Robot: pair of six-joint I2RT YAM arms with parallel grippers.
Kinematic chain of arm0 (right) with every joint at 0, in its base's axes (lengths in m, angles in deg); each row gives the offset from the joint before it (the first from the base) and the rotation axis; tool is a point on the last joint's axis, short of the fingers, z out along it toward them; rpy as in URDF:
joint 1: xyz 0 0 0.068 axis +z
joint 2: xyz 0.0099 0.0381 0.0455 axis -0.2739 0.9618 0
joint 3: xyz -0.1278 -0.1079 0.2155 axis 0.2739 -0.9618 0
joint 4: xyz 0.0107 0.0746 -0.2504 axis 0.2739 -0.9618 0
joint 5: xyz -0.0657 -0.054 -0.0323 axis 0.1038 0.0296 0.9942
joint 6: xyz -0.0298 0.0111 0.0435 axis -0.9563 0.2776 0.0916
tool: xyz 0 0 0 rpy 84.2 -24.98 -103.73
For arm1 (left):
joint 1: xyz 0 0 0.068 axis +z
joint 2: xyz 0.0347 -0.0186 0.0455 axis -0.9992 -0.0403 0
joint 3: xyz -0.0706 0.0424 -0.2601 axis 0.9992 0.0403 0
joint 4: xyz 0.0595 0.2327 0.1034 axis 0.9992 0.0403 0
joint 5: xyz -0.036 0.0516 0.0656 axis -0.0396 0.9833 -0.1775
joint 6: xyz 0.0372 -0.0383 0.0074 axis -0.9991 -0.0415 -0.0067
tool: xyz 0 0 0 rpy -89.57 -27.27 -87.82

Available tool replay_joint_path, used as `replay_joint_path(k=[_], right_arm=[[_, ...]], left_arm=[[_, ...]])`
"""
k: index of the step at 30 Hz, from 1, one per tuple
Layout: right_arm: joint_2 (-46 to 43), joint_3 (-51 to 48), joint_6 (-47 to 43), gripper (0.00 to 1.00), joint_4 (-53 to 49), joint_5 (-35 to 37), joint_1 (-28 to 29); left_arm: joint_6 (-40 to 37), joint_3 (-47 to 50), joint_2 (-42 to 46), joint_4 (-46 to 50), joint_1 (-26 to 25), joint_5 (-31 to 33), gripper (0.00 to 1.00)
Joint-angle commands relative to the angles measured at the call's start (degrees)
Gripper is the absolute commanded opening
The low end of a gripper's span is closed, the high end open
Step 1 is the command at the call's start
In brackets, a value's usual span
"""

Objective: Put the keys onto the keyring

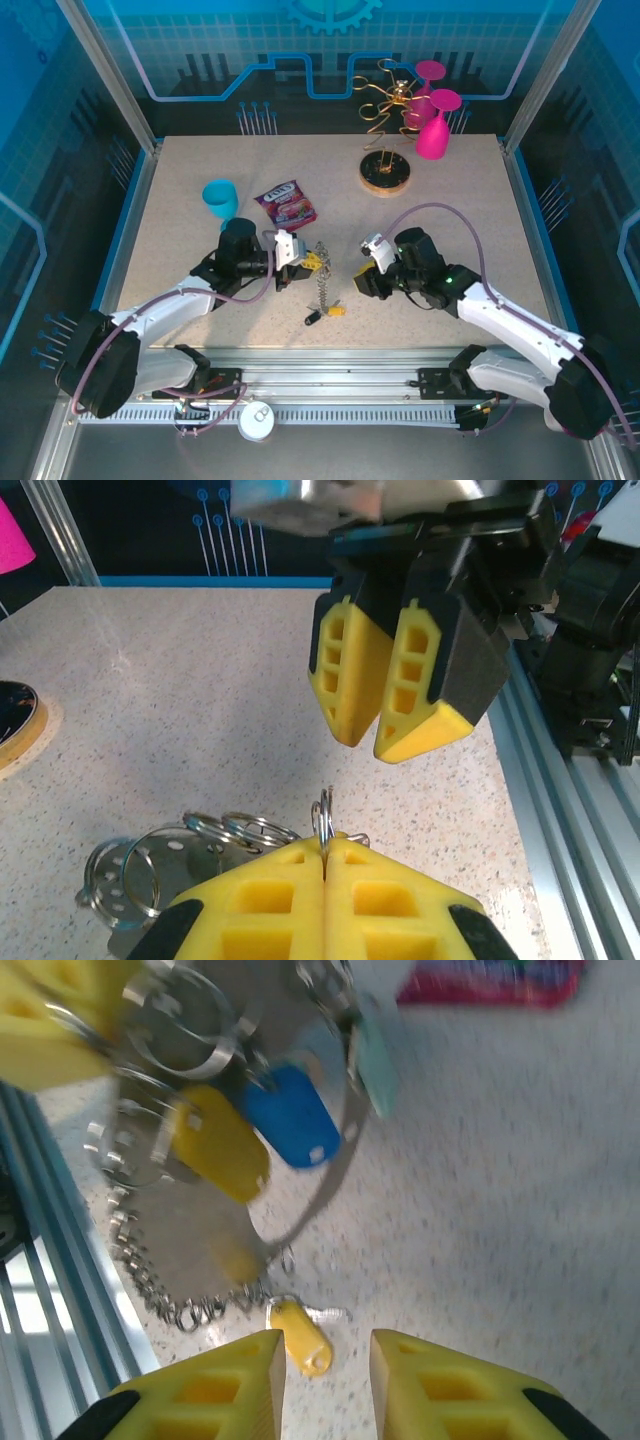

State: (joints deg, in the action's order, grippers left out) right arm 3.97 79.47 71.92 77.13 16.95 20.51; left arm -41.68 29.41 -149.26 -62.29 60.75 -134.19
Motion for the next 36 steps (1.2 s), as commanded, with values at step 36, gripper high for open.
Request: replay_joint_path(k=[36], right_arm=[[5.73,-2.45,-17.27,0.42,17.39,-8.57,5.32]], left_arm=[[6.36,-1.18,-1.44,-10.47,0.92,-10.53,0.00]])
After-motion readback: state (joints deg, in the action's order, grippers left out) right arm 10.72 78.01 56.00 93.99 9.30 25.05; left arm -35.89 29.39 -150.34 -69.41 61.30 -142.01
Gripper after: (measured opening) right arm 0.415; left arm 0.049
